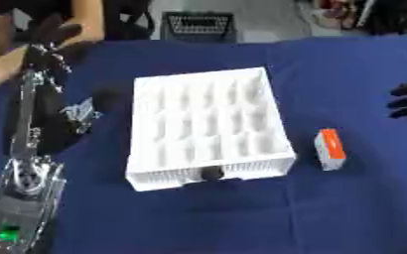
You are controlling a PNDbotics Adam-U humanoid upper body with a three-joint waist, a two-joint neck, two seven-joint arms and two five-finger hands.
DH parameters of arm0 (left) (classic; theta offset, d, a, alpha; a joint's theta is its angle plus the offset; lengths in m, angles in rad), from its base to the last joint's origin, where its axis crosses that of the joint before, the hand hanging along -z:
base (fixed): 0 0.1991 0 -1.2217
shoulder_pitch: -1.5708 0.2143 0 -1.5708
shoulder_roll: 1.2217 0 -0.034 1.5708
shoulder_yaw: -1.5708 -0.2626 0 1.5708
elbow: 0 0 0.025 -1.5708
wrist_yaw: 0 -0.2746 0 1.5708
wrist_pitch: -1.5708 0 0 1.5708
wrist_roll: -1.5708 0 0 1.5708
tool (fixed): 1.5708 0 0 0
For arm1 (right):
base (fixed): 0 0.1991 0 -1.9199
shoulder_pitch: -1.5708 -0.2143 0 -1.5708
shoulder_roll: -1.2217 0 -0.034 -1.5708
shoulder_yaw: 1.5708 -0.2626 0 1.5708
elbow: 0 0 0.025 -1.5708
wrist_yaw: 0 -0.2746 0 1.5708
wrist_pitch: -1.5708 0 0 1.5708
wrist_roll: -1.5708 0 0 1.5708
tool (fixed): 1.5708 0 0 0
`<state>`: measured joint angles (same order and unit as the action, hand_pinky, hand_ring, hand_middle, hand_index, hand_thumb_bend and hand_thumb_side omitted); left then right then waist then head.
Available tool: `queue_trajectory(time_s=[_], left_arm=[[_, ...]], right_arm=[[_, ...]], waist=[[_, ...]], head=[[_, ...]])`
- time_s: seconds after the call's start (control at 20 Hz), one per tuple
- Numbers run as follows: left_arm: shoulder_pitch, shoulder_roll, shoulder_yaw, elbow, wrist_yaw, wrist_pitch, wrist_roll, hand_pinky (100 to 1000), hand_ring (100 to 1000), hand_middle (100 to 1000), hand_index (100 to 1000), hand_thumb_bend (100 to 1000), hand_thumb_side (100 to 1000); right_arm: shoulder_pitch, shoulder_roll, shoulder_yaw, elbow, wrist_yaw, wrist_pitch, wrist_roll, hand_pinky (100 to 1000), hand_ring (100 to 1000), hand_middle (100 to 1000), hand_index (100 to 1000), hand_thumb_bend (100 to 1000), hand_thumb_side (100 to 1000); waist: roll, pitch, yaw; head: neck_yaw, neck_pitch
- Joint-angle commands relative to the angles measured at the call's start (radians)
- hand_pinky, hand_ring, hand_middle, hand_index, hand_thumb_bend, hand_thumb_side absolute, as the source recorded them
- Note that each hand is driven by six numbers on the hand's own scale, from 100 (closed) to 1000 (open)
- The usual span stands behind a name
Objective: Pick up objects on the table and place them in the box.
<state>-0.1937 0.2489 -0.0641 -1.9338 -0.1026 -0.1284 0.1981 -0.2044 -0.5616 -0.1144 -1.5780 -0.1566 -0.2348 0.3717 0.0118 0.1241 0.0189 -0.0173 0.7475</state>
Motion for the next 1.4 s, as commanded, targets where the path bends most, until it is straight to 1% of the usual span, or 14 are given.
queue_trajectory(time_s=[0.05,0.65,1.4], left_arm=[[-0.005,0.005,-0.001,-0.016,0.004,0.0,-0.005,860,811,839,998,1000,542],[-0.002,0.004,-0.004,-0.019,0.006,0.001,-0.012,861,812,839,1000,1000,544],[0.0,0.005,-0.007,-0.021,0.009,0.0,-0.017,861,812,840,1000,1000,547]], right_arm=[[-0.004,-0.013,-0.012,-0.013,0.0,-0.001,0.001,692,739,771,859,100,1000],[-0.003,-0.011,-0.012,-0.012,0.001,0.0,0.004,692,738,771,859,100,1000],[-0.002,-0.009,-0.01,-0.012,0.004,0.002,0.007,692,738,772,860,100,1000]], waist=[[-0.002,-0.008,0.001],[-0.002,-0.008,0.002],[-0.003,-0.008,0.003]], head=[[-0.003,-0.01],[-0.001,-0.005],[-0.001,0.02]])
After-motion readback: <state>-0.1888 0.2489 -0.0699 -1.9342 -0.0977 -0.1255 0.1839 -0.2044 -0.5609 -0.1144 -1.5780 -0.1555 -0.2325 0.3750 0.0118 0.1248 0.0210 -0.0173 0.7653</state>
